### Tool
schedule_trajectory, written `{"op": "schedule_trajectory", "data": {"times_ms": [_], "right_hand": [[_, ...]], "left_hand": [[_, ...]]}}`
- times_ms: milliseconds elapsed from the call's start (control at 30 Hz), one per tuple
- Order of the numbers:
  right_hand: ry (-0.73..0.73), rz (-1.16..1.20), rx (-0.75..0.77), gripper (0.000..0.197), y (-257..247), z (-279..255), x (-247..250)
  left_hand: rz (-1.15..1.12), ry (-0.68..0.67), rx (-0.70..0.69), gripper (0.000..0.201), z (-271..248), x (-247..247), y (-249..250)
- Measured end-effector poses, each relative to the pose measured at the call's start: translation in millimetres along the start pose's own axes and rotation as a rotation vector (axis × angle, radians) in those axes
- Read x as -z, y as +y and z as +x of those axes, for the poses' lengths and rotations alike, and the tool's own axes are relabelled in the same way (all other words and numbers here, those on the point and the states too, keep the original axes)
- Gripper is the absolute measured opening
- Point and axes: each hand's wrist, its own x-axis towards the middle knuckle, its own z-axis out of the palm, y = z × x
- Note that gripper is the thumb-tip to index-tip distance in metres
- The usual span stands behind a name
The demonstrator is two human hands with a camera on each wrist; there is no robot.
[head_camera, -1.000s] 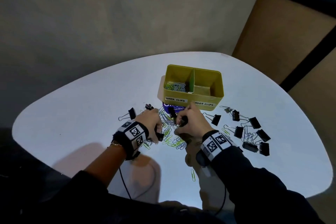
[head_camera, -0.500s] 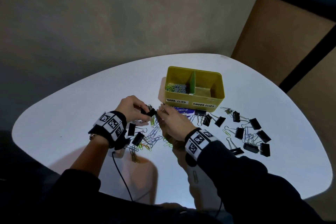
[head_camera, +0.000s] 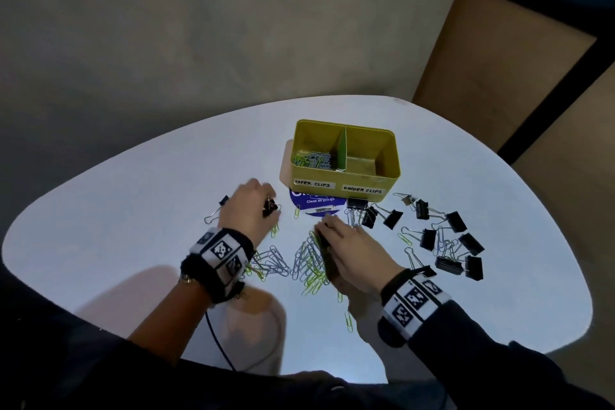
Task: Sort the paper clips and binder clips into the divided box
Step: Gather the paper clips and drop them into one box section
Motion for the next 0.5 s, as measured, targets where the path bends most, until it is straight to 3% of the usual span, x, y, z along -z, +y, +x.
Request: {"op": "schedule_trajectory", "data": {"times_ms": [133,267,333,400,500], "right_hand": [[-0.128,-0.064,-0.084,0.061,14,10,1],[-0.045,0.017,-0.116,0.067,13,26,11],[0.089,0.085,-0.192,0.055,22,17,17],[0.072,0.127,-0.287,0.039,34,-1,20],[-0.129,0.229,-0.343,0.088,40,-24,18]], "left_hand": [[0.116,-0.424,-0.052,0.041,-15,-23,20],[0.220,-0.426,-0.017,0.048,-24,-28,42],[0.229,-0.471,0.052,0.066,-31,-27,45],[0.229,-0.573,0.090,0.086,-38,-24,45],[0.250,-0.600,0.068,0.104,-44,-31,49]]}}
